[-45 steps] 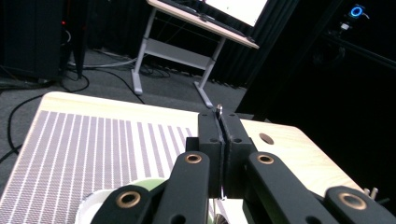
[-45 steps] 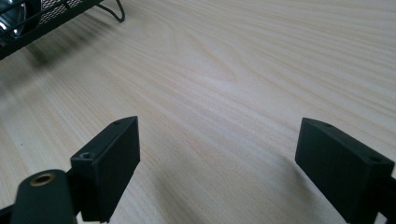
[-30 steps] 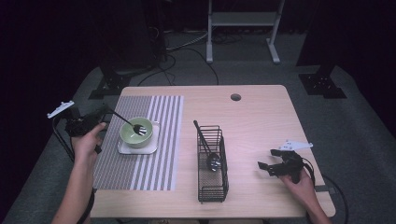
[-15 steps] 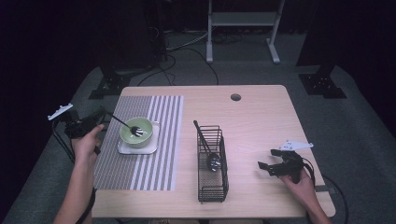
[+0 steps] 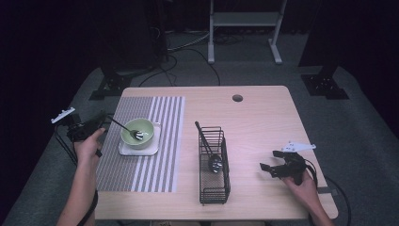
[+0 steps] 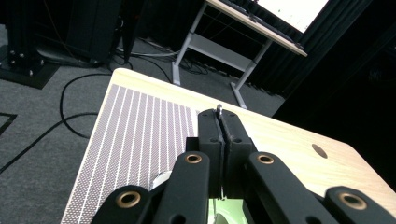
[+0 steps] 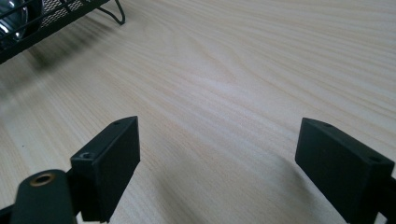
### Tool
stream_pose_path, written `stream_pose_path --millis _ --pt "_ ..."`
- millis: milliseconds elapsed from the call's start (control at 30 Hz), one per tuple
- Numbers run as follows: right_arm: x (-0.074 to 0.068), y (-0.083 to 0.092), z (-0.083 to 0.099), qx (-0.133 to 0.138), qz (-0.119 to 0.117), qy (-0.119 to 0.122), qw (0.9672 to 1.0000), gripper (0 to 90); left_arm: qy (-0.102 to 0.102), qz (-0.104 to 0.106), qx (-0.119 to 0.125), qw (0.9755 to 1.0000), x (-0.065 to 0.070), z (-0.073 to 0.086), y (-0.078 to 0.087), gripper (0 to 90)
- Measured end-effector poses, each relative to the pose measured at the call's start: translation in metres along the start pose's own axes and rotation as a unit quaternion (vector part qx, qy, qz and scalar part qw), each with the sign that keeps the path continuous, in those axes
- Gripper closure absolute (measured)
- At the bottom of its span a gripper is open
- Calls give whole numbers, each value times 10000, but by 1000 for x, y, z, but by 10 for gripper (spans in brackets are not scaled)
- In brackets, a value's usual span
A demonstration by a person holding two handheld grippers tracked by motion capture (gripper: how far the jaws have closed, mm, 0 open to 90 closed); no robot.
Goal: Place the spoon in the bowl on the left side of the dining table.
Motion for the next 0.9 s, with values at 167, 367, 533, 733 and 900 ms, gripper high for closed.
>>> stream_pose_path --millis 167,367,533,733,900 --pt "0 0 0 1 1 2 10000 130 62 -38 -15 10000 -4 4 -2 894" --pt "0 0 0 -1 1 2 10000 130 139 -25 -7 9999 -8 8 -4 893" --pt "0 0 0 2 4 -1 10000 130 199 -63 -7 9998 -12 12 -6 893" --pt "0 0 0 -1 0 -1 10000 130 272 -70 23 9996 -14 13 -6 893" --pt "0 0 0 -3 -9 -2 10000 130 332 -84 23 9994 -17 14 -6 892"
Point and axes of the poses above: each handheld gripper's, and its own axes: y roughly backward along the jaws, z roughly out of its underside, x roughly to its right, the point moved 7 cm from there along -y, roughly forward along the jaws, and after that the axes turned 5 degrees about -z, right-handed, at the moved point
